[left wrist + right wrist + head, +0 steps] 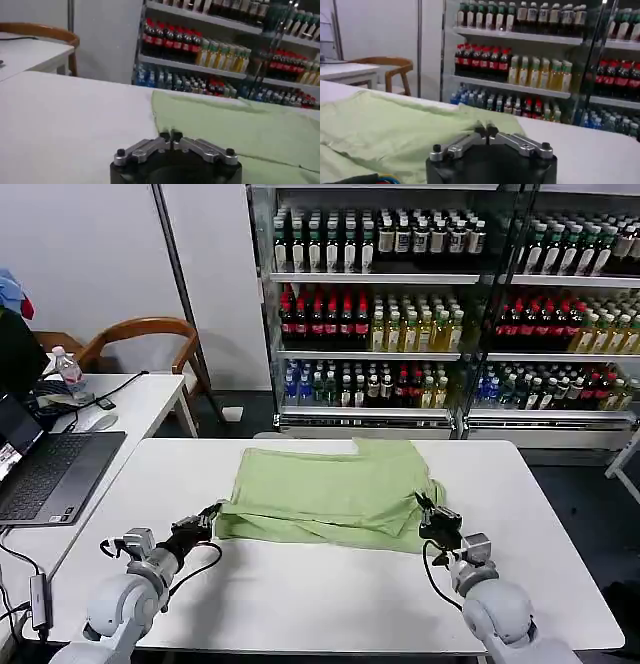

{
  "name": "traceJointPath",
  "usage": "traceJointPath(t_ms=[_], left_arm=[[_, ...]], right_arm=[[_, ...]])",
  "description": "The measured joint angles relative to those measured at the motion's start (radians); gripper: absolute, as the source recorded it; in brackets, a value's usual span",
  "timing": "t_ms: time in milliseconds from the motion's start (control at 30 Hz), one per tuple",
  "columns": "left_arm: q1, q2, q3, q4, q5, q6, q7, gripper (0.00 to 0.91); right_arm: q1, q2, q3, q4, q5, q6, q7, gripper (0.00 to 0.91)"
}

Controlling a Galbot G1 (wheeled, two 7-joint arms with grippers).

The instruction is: Fold and organize the clothes.

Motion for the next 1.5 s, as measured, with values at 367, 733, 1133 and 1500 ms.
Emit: traceJointPath(t_ms=[367, 733, 1133, 1500], left_arm=[[-0.028, -0.003, 0.03, 0.025, 0.016, -0.012, 0.01, 0.907], [-0.041, 0.004, 0.027, 0.042, 0.04, -0.034, -0.001, 0.907], [0.053, 0.038, -0.018, -0.053, 0.04, -0.018, -0.024, 0.907], [0.092, 0.029, 0.007, -0.081, 0.091, 0.026, -0.051, 0.665]], right_arm=[[0.037, 0.009, -0.026, -0.046, -0.024, -0.012, -0.006, 0.907], [0.068, 0.009, -0.013, -0.091, -0.032, -0.019, 0.014, 0.907], [-0.071, -0.037, 0.048, 0.032, 0.021, -0.054, 0.047, 0.907], [-0.19, -0.053, 0.073, 0.103, 0.087, -0.083, 0.061, 0.232]])
